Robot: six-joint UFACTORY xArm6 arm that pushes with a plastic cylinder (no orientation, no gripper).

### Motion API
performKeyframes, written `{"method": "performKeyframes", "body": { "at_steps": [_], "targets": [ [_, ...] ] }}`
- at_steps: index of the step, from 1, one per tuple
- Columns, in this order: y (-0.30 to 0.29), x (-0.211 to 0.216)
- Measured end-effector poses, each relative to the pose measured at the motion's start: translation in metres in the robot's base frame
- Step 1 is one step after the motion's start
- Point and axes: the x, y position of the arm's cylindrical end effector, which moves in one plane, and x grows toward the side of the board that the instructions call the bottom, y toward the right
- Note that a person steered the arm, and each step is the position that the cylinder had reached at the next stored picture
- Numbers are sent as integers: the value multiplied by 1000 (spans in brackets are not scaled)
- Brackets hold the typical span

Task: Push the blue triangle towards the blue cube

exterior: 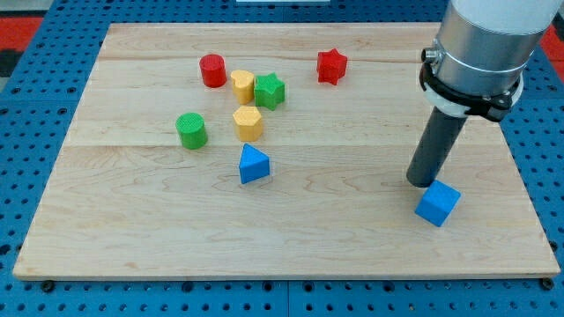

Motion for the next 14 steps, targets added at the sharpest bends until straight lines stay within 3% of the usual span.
{"method": "performKeyframes", "body": {
  "at_steps": [1, 3, 4, 5, 7, 9, 14],
  "targets": [
    [-68, -2],
    [-189, 52],
    [-283, 49],
    [-315, 8],
    [-243, -47],
    [-218, -14],
    [-131, -21]
  ]
}}
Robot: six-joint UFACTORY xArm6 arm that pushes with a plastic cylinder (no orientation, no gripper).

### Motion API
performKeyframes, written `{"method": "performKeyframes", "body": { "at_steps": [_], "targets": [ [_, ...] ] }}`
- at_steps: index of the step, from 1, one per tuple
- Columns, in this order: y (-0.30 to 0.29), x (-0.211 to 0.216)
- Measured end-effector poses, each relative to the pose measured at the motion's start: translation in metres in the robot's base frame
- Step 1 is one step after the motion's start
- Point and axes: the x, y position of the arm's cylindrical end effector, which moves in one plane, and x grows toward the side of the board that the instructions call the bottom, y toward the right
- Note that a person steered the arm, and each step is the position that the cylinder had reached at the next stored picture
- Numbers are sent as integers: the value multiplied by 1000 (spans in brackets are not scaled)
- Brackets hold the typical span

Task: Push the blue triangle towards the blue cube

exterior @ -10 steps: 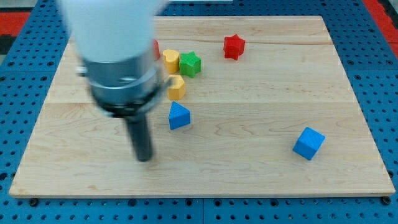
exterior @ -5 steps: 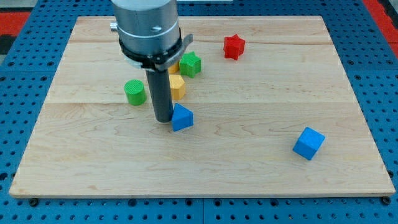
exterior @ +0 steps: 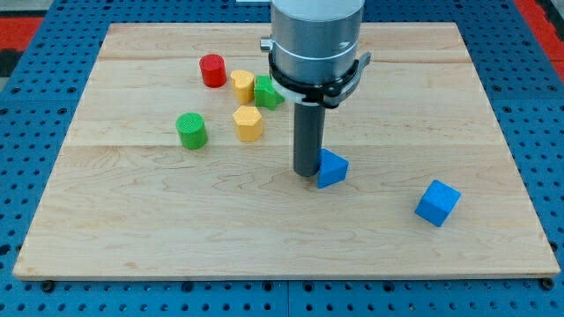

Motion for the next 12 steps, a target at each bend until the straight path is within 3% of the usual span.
{"method": "performKeyframes", "body": {
  "at_steps": [3, 5, 11, 12],
  "targets": [
    [50, 6],
    [65, -15],
    [87, 41],
    [63, 41]
  ]
}}
